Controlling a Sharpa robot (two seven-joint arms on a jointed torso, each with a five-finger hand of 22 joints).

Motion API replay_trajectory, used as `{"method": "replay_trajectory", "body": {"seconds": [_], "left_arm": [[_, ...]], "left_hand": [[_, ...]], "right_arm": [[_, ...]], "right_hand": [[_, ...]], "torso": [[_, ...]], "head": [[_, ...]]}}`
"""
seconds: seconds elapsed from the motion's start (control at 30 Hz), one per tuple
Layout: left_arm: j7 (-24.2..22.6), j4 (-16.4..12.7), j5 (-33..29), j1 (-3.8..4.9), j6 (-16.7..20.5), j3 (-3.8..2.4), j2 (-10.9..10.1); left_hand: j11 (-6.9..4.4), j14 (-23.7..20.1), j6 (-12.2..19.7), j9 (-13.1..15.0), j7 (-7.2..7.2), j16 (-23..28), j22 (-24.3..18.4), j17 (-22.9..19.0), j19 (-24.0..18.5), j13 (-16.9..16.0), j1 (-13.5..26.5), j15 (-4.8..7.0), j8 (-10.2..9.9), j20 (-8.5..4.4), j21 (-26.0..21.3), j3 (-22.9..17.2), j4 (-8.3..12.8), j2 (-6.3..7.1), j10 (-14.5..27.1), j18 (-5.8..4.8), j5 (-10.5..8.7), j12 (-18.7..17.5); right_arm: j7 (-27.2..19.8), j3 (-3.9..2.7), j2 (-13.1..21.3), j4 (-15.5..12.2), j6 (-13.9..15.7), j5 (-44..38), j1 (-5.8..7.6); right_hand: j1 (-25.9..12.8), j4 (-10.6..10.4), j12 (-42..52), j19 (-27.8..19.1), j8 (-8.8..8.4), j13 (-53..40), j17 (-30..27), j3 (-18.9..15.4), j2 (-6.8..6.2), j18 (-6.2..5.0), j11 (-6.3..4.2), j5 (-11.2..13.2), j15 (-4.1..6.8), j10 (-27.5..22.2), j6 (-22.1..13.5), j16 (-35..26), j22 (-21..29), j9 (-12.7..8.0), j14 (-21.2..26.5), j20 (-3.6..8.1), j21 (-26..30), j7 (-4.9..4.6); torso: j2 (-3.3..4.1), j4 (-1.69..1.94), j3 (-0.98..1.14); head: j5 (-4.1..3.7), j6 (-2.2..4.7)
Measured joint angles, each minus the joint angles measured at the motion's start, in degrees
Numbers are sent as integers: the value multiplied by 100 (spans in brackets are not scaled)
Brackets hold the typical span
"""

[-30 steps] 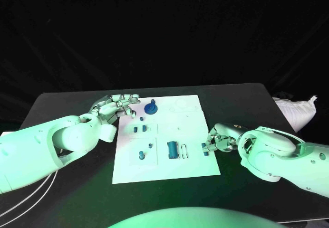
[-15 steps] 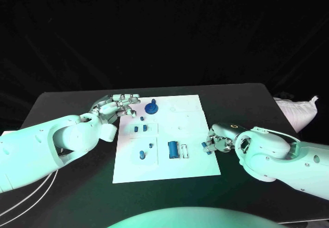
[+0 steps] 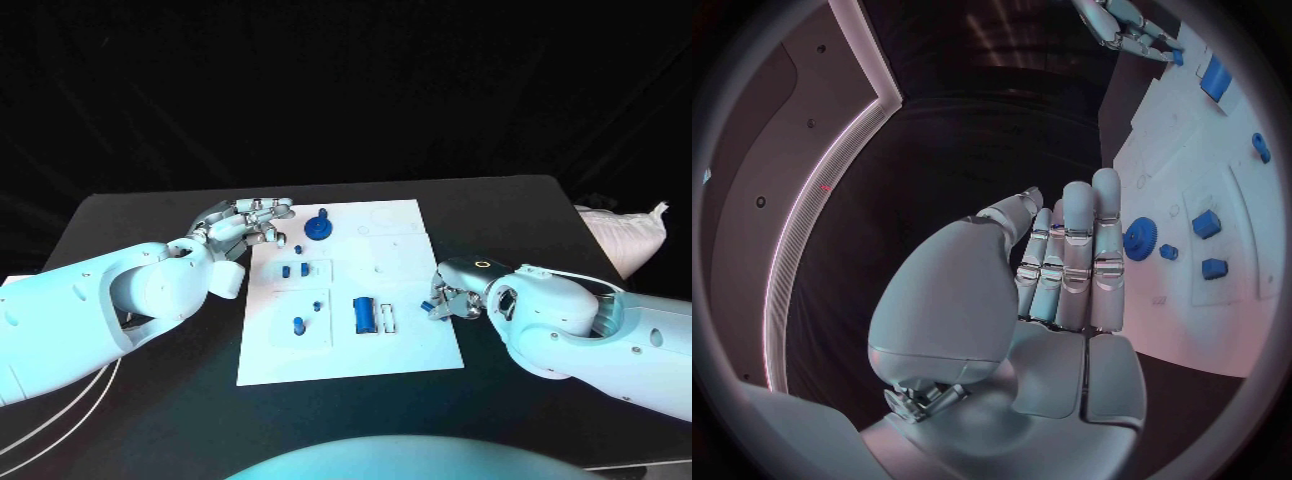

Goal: Assemble the parts on the task board

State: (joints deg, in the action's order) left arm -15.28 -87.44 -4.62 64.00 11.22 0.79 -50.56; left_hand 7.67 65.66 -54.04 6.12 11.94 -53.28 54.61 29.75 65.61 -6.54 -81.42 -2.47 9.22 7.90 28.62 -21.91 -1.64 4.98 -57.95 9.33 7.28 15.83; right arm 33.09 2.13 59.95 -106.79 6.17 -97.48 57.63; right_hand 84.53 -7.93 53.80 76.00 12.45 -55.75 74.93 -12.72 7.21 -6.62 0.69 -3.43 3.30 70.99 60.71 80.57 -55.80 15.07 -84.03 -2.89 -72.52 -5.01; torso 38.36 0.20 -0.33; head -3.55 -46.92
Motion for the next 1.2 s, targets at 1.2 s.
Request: {"method": "replay_trajectory", "body": {"seconds": [1.2], "left_arm": [[8, 5, 2, -1, 1, 1, 17]], "left_hand": [[-1, 0, 22, 0, 22, 0, -6, -7, -21, -3, 0, 0, 0, 21, -23, 16, 16, 0, 41, 0, 0, 34]], "right_arm": [[91, 68, -110, -97, 805, 609, -58]], "right_hand": [[-51, -196, 220, 96, -235, -311, -2, 1570, -183, 0, -41, -1018, 42, 127, 34, 80, -244, -30, 0, 52, -73, 37]], "torso": [[7, 10, 10]], "head": [[12, -26]]}}
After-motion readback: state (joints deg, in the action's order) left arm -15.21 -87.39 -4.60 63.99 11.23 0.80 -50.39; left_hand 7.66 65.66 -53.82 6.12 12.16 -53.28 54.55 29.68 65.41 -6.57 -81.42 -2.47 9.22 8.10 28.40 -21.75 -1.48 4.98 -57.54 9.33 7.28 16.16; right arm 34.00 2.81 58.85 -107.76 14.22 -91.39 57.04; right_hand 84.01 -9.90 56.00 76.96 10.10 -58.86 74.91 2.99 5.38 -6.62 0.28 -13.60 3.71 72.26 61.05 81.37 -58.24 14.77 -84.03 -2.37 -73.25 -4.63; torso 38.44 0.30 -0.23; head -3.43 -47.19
